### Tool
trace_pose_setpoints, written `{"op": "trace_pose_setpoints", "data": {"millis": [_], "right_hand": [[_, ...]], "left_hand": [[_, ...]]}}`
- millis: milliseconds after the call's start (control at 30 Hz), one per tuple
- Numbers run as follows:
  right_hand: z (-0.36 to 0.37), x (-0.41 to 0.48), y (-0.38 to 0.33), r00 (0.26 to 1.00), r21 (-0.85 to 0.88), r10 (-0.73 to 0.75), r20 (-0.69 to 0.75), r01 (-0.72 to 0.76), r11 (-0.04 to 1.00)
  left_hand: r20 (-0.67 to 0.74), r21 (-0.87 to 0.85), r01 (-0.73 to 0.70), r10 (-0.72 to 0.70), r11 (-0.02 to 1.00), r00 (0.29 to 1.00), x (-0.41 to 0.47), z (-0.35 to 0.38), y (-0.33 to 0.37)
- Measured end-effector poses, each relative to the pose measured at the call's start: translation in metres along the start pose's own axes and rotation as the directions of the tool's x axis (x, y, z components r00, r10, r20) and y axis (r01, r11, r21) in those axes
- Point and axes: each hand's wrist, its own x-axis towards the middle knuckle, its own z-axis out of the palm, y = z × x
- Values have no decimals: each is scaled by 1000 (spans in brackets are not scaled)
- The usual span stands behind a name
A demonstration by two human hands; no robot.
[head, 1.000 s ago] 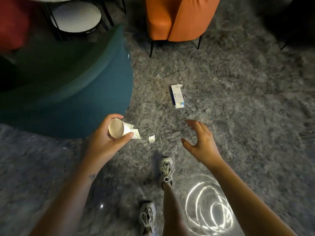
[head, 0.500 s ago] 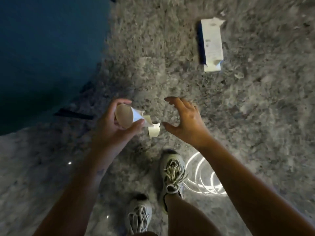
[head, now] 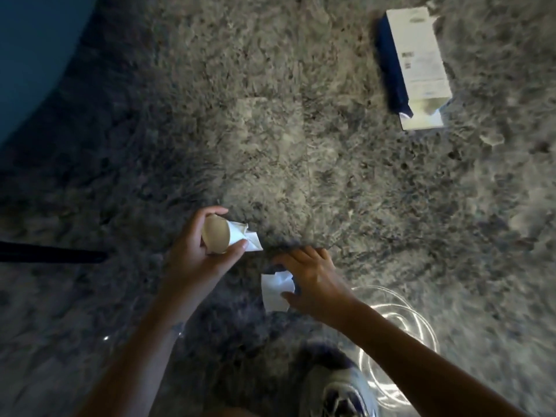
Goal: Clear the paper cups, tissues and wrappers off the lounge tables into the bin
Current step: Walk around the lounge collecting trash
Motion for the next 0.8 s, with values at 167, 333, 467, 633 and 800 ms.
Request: {"op": "trace_pose_setpoints", "data": {"millis": [167,333,467,633,800], "right_hand": [[0,6,-1,995,111,96,8,-96,989],[-85,0,-28,968,288,187,-167,-134,948],[-178,-21,-63,937,379,258,-237,-155,912],[-304,-55,-111,908,465,329,-261,-180,867],[-442,-66,-156,890,497,327,-318,-137,857]], "left_hand": [[12,-1,2,-2,1000,1000,-1,1,7],[88,-38,30,-26,999,996,-16,-2,67],[214,-56,26,-13,998,977,-51,-1,155],[298,-72,37,-13,997,954,-92,-10,290],[264,25,-53,44,998,964,-110,-29,437]]}}
